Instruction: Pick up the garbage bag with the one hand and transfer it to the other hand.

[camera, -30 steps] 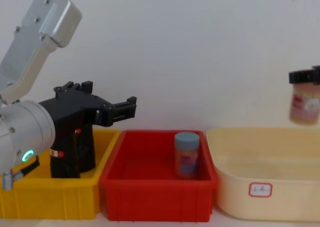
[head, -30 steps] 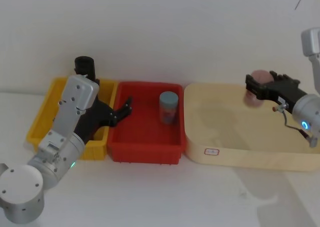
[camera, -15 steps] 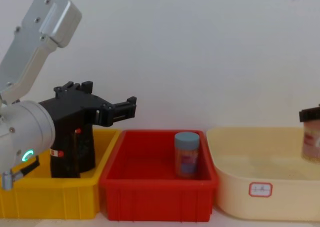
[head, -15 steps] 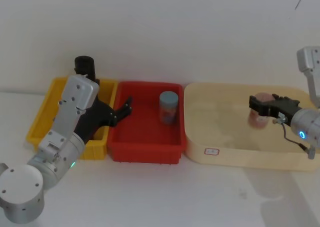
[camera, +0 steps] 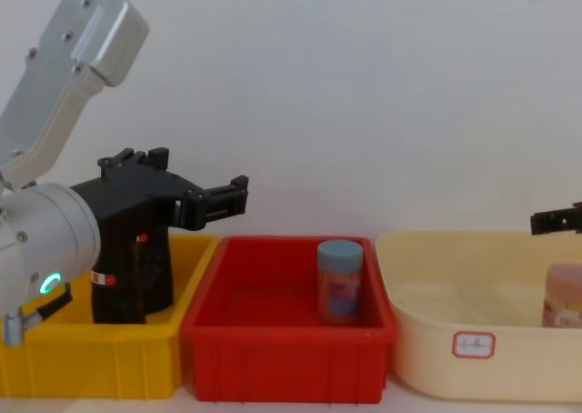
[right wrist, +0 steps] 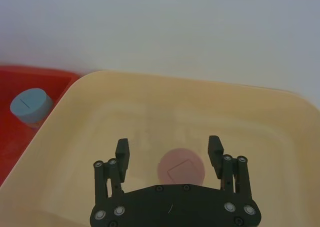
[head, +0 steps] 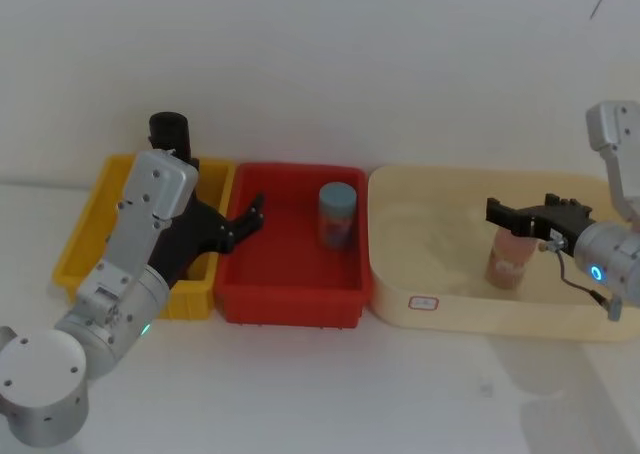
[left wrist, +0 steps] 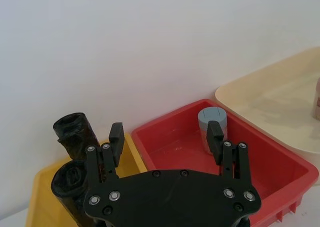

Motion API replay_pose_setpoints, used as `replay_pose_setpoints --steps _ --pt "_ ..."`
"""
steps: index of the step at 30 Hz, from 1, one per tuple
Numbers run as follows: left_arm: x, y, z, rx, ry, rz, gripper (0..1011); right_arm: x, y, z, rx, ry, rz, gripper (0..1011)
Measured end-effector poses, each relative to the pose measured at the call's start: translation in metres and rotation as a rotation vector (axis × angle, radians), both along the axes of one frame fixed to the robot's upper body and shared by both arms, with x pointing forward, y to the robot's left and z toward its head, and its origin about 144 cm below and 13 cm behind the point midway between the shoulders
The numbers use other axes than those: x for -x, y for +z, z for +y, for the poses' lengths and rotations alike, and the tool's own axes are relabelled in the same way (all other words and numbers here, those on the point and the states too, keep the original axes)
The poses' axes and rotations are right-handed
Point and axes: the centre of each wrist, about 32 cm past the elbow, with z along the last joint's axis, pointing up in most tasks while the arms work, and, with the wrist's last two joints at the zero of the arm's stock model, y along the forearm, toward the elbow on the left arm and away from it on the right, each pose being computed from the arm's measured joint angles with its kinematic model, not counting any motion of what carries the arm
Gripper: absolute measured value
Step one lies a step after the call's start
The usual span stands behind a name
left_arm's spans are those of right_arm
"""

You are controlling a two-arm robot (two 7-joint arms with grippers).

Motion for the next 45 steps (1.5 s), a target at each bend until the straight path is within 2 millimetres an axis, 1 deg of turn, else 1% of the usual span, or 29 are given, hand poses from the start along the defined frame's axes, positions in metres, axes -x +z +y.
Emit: replay_pose_setpoints --steps 2,3,10,13,16,19,20,23,25,29,31,32,36,38,43,45 --pt "0.000 0.000 0.000 0.000 0.000 0.000 1001 0.000 0.000 0.000 -0.001 0.000 0.000 958" --pt "0.000 0.000 0.000 0.000 0.000 0.000 1002 -0.001 -0.001 0.000 -0.001 0.000 0.000 1000" --pt "0.000 0.002 0.000 0.001 0.000 -0.004 1002 -0.002 -0.002 0.000 -0.003 0.001 0.000 1001" --pt "-0.001 0.008 0.002 0.002 0.002 -0.016 1001 -0.002 -0.003 0.000 -0.004 0.002 0.000 1001" --pt "-0.002 0.018 0.005 0.001 0.004 -0.034 1002 -0.002 -0.003 0.001 -0.004 0.002 0.000 1001" --pt "-0.003 0.034 0.012 -0.001 0.003 -0.050 1002 -0.002 -0.003 0.001 -0.004 0.002 0.000 1001" --pt "-0.003 0.034 0.012 -0.001 0.003 -0.050 1002 -0.002 -0.004 0.000 -0.004 0.002 0.001 1001" --pt "-0.005 0.047 0.022 -0.007 0.002 -0.052 1002 -0.002 -0.004 0.001 -0.004 0.002 0.001 1001" --pt "-0.005 0.059 0.033 -0.014 0.001 -0.042 1001 -0.002 -0.004 0.001 -0.005 0.002 0.001 1001" --pt "-0.006 0.068 0.044 -0.025 -0.003 -0.027 1002 -0.002 -0.004 0.001 -0.005 0.002 0.001 1001" --pt "-0.006 0.075 0.056 -0.042 -0.009 -0.003 1002 -0.003 -0.004 0.001 -0.005 0.002 0.001 1001" --pt "-0.006 0.075 0.056 -0.042 -0.009 -0.003 1002 -0.003 -0.004 0.001 -0.005 0.002 0.001 1001" --pt "-0.008 0.083 0.071 -0.066 -0.020 0.041 1001 -0.003 -0.004 0.001 -0.005 0.002 0.001 1001" --pt "-0.008 0.084 0.076 -0.072 -0.025 0.057 1002 -0.003 -0.004 0.001 -0.005 0.002 0.001 1001" --pt "-0.012 0.083 0.090 -0.088 -0.042 0.126 1001 -0.003 -0.004 0.001 -0.005 0.002 0.001 1001" --pt "-0.013 0.082 0.092 -0.090 -0.048 0.144 1001 -0.003 -0.004 0.001 -0.005 0.002 0.001 1001"
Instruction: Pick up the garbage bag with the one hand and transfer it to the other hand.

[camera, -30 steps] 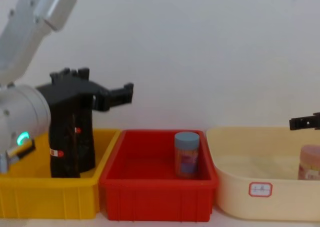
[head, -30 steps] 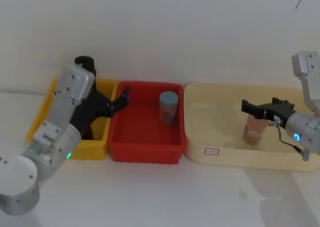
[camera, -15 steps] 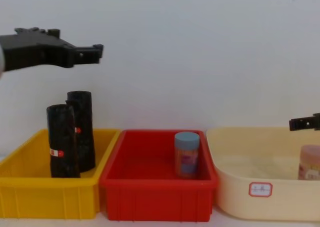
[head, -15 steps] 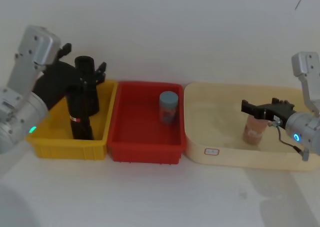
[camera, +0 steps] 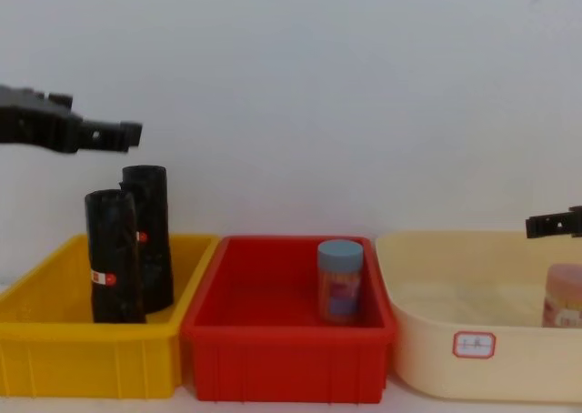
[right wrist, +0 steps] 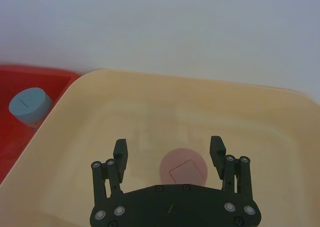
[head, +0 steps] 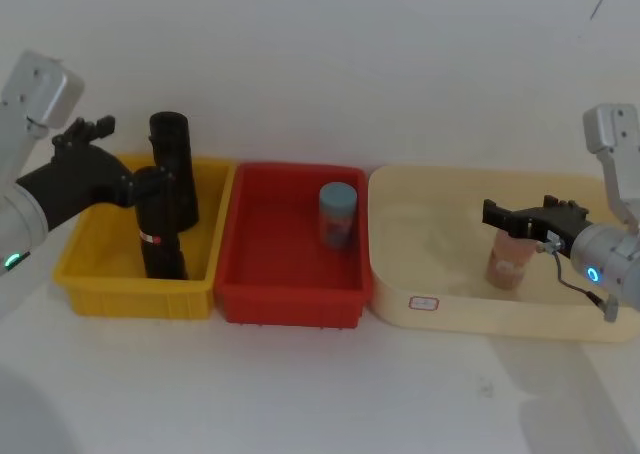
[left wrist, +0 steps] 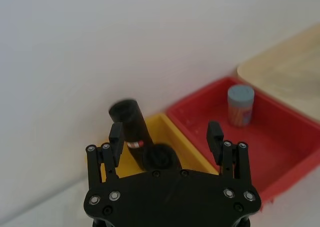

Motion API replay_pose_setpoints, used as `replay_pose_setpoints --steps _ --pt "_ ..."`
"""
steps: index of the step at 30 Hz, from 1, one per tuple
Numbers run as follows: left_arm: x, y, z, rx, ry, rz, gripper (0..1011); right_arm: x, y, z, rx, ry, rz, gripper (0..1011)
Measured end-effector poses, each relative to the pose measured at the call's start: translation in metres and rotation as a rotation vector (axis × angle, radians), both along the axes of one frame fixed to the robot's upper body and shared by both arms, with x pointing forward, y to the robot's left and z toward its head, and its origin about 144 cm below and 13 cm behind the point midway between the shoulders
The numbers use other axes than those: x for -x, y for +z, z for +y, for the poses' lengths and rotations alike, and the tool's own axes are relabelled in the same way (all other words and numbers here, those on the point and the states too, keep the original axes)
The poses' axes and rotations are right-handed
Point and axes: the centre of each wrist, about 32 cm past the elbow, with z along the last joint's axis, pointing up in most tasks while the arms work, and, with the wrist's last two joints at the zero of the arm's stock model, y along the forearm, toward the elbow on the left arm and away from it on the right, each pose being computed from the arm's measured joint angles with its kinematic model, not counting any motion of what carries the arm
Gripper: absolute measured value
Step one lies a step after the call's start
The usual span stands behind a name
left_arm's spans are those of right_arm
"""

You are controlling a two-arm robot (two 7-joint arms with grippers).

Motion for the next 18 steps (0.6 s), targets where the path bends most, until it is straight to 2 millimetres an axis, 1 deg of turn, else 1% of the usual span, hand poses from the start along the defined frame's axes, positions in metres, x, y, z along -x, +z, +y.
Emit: replay_pose_setpoints --steps 7,18 --pt "-0.008 -0.010 0.014 -0.004 -0.019 0.094 1001 0.000 0.000 0.000 0.000 0.000 0.000 1001" --pt "-0.017 -0.032 0.024 0.014 -0.024 0.194 1001 0.000 0.000 0.000 0.000 0.000 0.000 1001"
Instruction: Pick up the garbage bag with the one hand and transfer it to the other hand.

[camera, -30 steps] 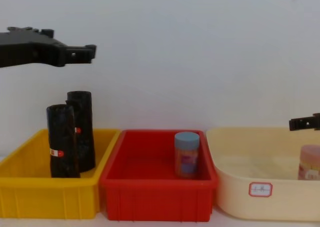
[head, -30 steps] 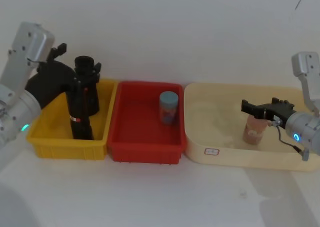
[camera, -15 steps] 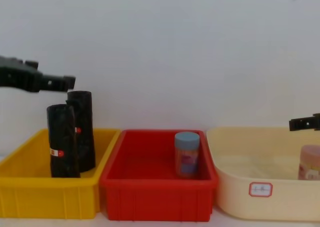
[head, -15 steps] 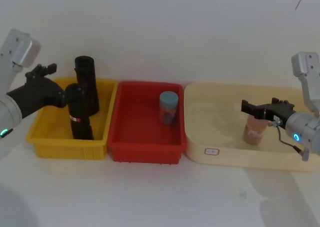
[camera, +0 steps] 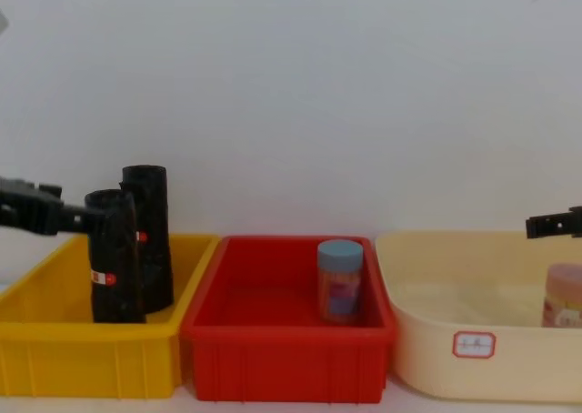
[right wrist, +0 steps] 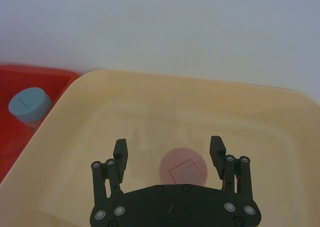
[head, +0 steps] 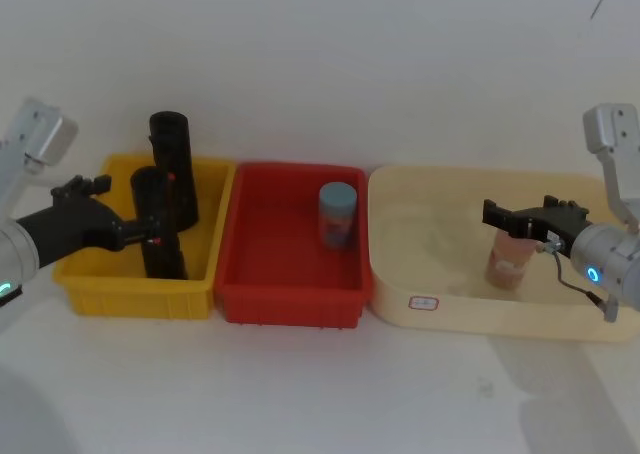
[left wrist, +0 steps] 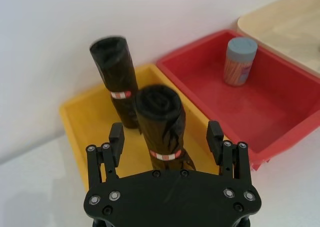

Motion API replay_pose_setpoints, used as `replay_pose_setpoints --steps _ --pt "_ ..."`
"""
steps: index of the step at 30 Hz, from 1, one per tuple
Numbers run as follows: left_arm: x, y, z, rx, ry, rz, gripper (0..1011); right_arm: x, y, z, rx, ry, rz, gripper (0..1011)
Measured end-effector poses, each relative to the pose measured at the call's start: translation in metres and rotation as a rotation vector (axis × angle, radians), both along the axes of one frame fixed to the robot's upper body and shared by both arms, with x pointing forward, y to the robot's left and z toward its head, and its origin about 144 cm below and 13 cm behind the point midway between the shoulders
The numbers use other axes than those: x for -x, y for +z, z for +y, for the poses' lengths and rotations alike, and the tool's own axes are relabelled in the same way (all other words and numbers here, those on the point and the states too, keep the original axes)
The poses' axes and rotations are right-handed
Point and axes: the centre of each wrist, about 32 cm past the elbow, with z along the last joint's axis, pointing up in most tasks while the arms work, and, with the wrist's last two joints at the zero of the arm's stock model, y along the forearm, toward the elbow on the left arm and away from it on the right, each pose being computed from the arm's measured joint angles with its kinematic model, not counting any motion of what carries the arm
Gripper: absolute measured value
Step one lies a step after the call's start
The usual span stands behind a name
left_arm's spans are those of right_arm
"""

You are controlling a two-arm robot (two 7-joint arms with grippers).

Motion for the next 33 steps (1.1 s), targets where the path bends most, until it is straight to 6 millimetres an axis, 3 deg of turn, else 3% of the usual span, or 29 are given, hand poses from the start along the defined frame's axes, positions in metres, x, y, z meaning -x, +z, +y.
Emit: replay_pose_setpoints --steps 17,33 --pt "-0.008 -0.036 0.004 0.065 0.013 0.093 1002 0.000 0.000 0.000 0.000 0.000 0.000 1001" --pt "-0.039 -0.052 -0.003 0.082 0.018 0.112 1002 0.000 0.000 0.000 0.000 0.000 0.000 1000"
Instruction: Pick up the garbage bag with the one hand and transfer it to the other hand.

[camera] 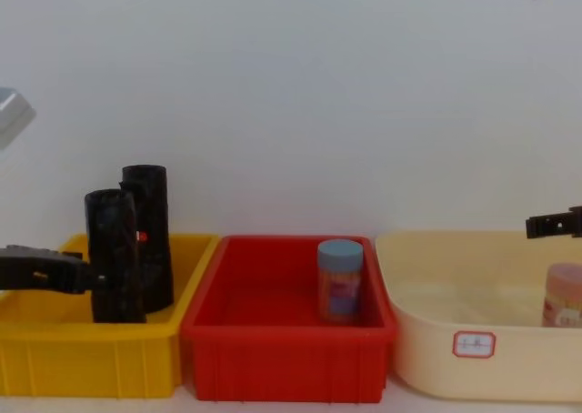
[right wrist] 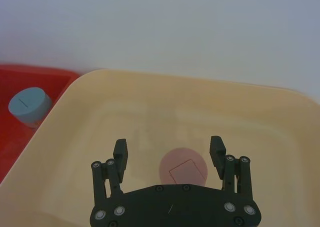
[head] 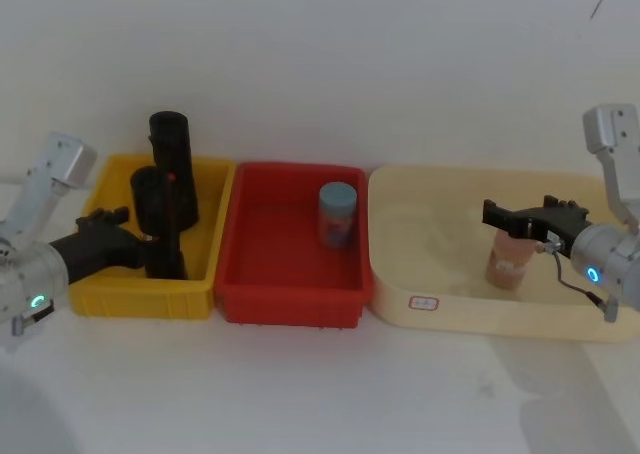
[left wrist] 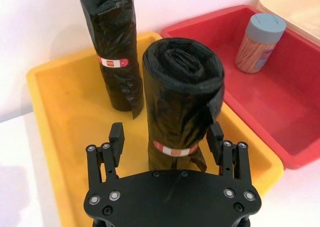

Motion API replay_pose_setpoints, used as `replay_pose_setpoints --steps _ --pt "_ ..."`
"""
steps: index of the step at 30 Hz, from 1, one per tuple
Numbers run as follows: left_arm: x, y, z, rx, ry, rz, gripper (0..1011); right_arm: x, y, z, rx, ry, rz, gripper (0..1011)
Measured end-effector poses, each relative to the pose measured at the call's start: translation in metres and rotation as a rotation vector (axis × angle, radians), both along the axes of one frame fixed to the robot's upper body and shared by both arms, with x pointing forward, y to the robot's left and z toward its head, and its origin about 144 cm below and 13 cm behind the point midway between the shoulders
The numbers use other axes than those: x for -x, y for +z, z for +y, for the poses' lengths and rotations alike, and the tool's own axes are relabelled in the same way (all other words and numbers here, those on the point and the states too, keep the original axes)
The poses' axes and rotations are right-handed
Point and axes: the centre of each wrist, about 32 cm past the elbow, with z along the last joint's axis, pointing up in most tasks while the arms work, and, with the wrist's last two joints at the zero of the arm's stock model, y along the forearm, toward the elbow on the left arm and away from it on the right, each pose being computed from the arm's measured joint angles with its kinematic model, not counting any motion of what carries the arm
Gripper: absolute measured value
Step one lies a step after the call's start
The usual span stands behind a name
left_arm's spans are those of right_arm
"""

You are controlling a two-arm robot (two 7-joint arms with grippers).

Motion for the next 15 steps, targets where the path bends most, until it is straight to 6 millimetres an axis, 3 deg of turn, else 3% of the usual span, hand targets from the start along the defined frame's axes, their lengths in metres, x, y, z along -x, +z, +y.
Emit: replay_pose_setpoints --steps 15 --pt "-0.022 -0.006 -0.013 -0.004 -0.031 0.020 1002 0.000 0.000 0.000 0.000 0.000 0.000 1001"
